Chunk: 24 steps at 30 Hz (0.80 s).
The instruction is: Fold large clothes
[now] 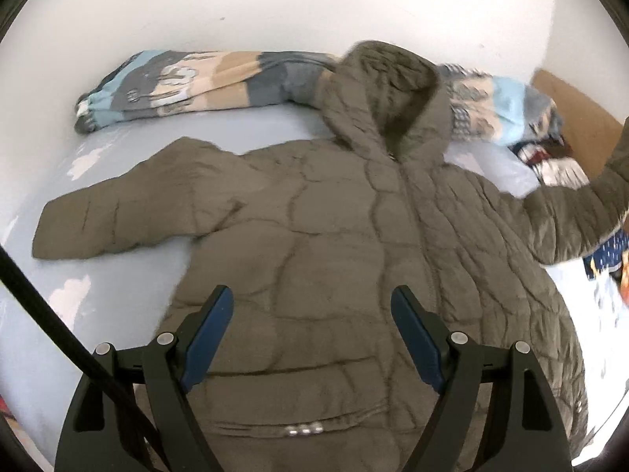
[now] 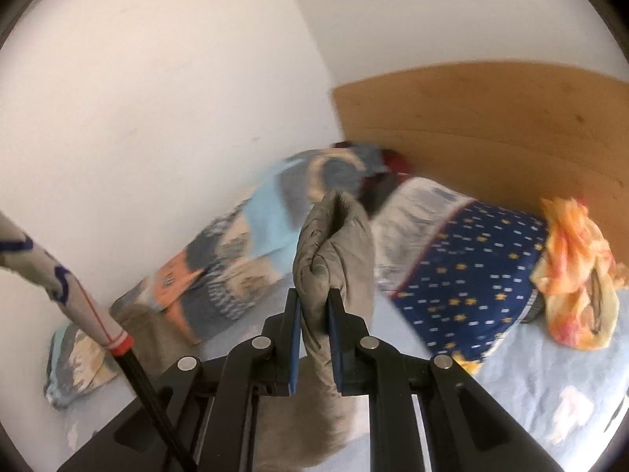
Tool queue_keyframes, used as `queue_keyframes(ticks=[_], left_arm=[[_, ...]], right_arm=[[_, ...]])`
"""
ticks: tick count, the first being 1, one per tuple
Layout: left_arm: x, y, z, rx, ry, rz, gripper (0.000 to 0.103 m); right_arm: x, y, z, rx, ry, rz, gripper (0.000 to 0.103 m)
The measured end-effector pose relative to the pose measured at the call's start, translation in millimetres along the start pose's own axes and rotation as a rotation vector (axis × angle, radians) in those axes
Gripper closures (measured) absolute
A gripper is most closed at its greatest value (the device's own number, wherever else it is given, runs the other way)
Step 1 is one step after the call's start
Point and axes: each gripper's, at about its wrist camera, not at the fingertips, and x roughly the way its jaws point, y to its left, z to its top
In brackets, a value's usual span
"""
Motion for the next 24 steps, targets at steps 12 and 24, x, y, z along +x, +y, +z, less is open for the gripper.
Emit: queue_keyframes(ticks=[12,24], left_arm=[[-15,69,5,-0.164,0.020,0.014,0.022],[-15,108,7,-0.248,0.032,0.023,0.022]], right_arm=[[13,256,-115,-0.268,0.149,0.245,0.090],[119,370,-315,-0.427,0.425,0.287,0.090]])
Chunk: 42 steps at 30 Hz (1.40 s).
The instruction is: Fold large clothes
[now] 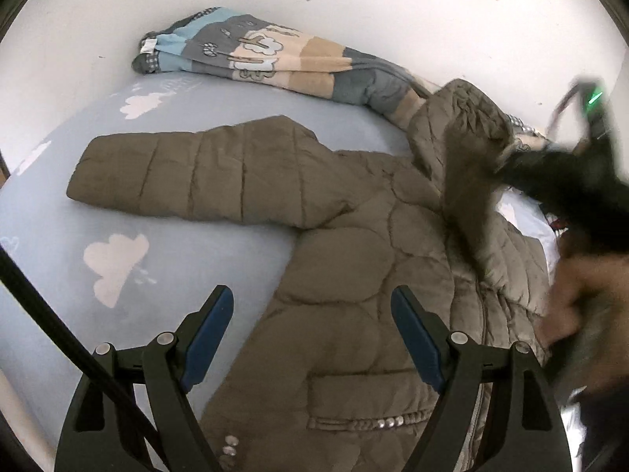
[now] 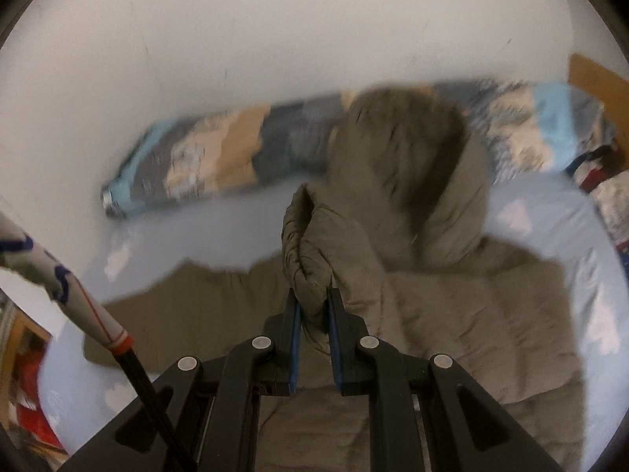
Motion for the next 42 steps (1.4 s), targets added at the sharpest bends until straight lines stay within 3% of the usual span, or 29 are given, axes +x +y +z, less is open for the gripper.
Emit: queue_keyframes(ticks=[6,9,13,15,18,19,23,25,28,33,37,39,42], left_arm=[[15,-2,9,-0.004,0.016,0.022,0.022],[25,-5,16,-0.004,0.020,0.026,0.022],[34,-7,26,-0.018,0.007,0.048,0.022],[39,-10,30,-0.025,0.007,0.042,0.022],[47,-22,33,-0.015,0.002,0.027,0.022],[52,-29,35,0.000,0.002,0.018,0.022],[76,-64,41,0.085,0.021,-0.018,0.022],[88,-85,44,0.129,0.032,-0.046,0.022],[99,-112,47,0.192,-0.010,-0.031,0.022],[133,-136,51,0.228,0.038,-0.027,0.022],[171,-136,47,0.243,0.129,0.096,0.021],[188,-129,44,0.221,0.198,0.097,0.021],[192,-131,43,0.236,0.193,0.115,0.019]], right_arm=[[60,12,-27,0.005,0.092,0.048,0.088],[74,11,-32,0.003,0.175,0.125,0.076],[43,-3,-28,-0.015,0.150,0.284,0.072],[20,-17,-24,-0.004,0.102,0.297,0.070],[-12,-63,-13,0.058,0.007,0.221,0.065],[-22,-89,-10,0.093,-0.026,0.152,0.065],[-34,-172,-12,0.180,-0.026,-0.106,0.064],[-33,-203,-18,0.214,-0.018,-0.164,0.064],[-25,-246,-34,0.282,0.022,-0.204,0.064],[-6,-283,-54,0.336,0.090,-0.193,0.065],[10,-285,-64,0.328,0.121,-0.183,0.064],[20,-286,-69,0.324,0.139,-0.175,0.064],[26,-286,-75,0.309,0.147,-0.169,0.064]])
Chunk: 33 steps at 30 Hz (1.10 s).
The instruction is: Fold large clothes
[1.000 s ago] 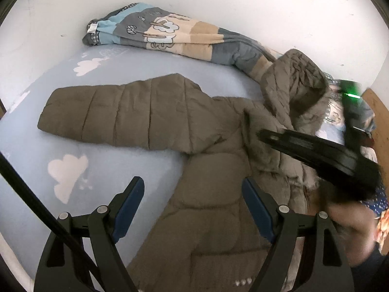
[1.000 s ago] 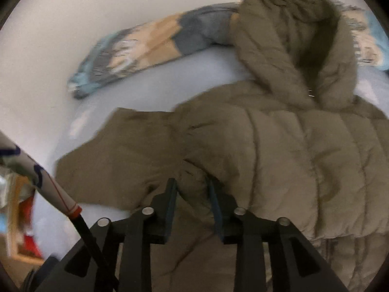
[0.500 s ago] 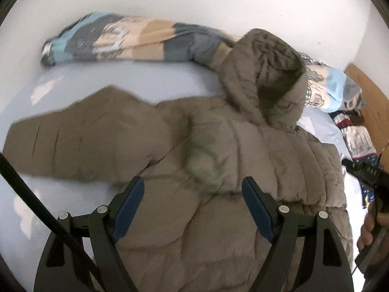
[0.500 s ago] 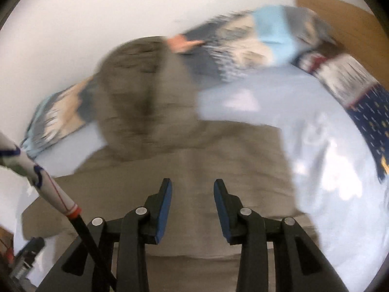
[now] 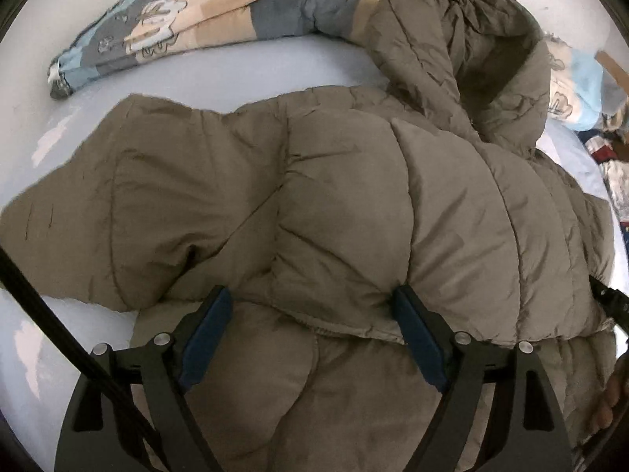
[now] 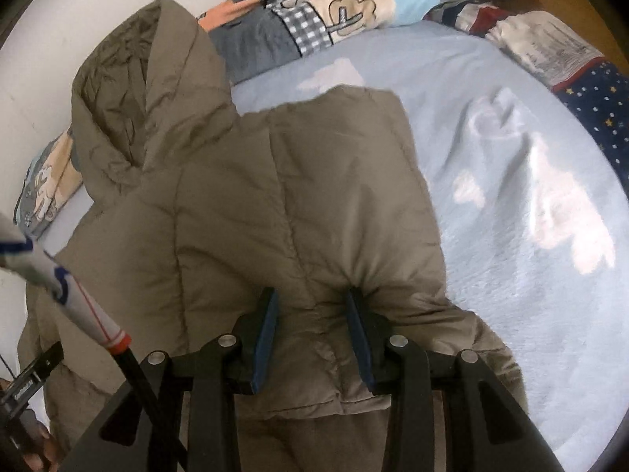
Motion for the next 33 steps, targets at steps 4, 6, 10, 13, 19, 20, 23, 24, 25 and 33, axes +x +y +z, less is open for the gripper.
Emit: queue_keyframes(ticks=[4,6,10,13,19,20,23,24,25,33], left_arm=[[-7,-2,1,0.023,-0.010,0.013,0.019],[-24,2,5,0.008,-0.054,-0.005,0.019],[-62,2,12,0.024,-0.200,0.017,0.019],[-65,-4,13,0.034,-0.227,-0.050,0.019],[-15,-16,-2,0.084,-0.063,-0.042,0.019],[-6,-16,-4,0.087,-0.026,-0.042,0.019],[-3,-17,-2,0.082,-0.025,-0.042,0.019],[-8,-17,-2,0.083,-0.034,-0.041,0.019],[-12,-18,-2,0.083,-0.048,-0.045,0.019],[-34,-24,-11,0.113,-0.076,-0.042,0.019]], right_arm=[[-10,5,6,-0.035,0.016,-0.018,0.063],[-28,5,10,-0.030,-0.042,0.006,0.063],[-54,2,32,-0.012,-0.133,-0.010,0.063],[-46,-5,56,0.014,-0.134,-0.036,0.063],[8,-14,73,0.056,-0.017,-0.059,0.062],[18,-15,71,0.052,0.016,-0.054,0.061],[19,-11,67,0.011,0.018,-0.070,0.061],[12,-9,65,0.003,0.006,-0.070,0.060],[3,-5,62,-0.001,-0.015,-0.069,0.060],[-43,56,-4,-0.104,-0.004,0.088,0.058]])
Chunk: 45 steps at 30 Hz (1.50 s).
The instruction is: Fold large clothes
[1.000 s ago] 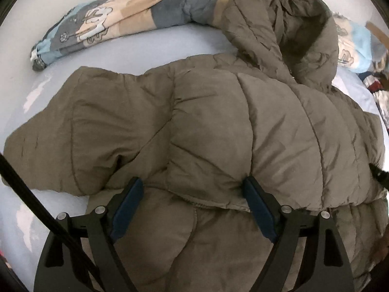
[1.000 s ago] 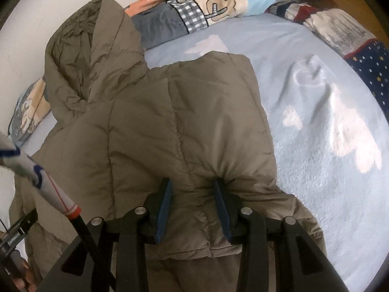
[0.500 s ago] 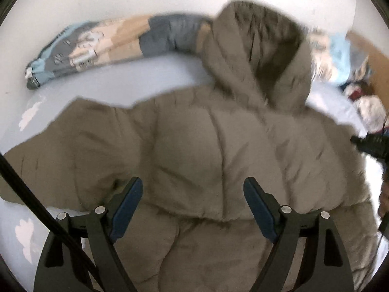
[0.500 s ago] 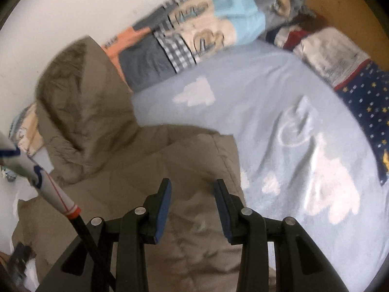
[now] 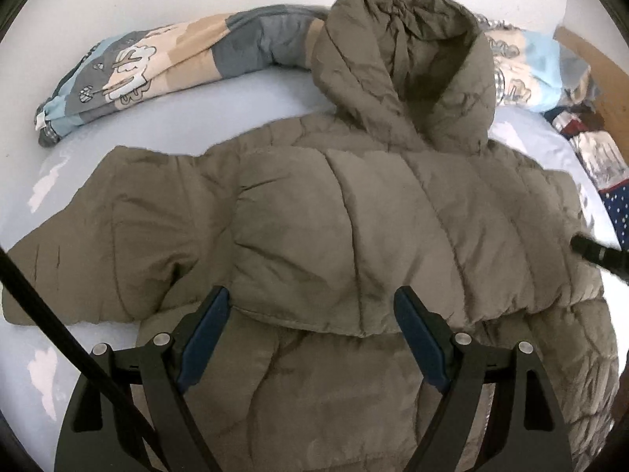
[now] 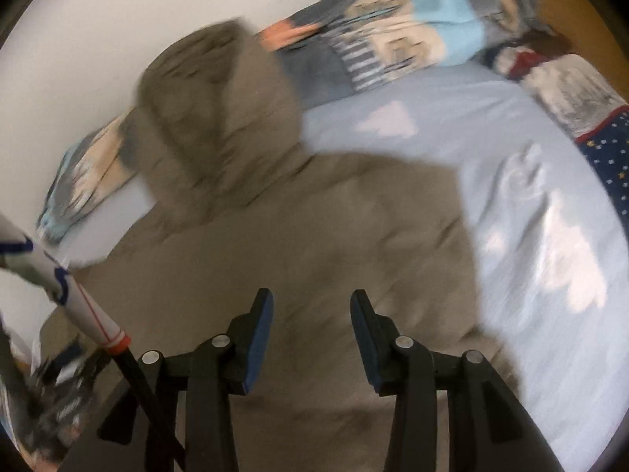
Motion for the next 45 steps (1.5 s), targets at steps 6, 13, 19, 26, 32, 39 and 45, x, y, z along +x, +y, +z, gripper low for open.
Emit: queue_keyframes(ticks=[6,13,19,26,32,39,45], left_arm=[[16,-1,-10,0.007,0.066,0.017,0.019],[-33,19,-10,0.013,-0.023,0.030,0.019],[-42,53,-29,-0.054,0.010,0.031,0.019],[-23,62,-69,-0.066,0.148,0.042,0.019],[-88,103,-81,-0.152,0.048,0.023,0.019],[-106,207,-94,-0.364,-0.032,0.170,0.019],[-85,313,-103,-0.613,-0.036,0.139,0.019]], right_arm=[[41,13,-17,-0.038,0.079,-0.103,0.055],[-30,23,-29,-0.037,0.051,-0.010,0.054],[-71,17,-107,0.001,0.040,0.018,0.039],[-21,26,-132,-0.078,0.189,-0.066,0.039],[-69,43,-109,-0.118,-0.025,-0.020,0.039],[-59,42,-110,-0.158,0.010,-0.051,0.038],[-74,35,-111,-0.167,-0.018,-0.031,0.038]])
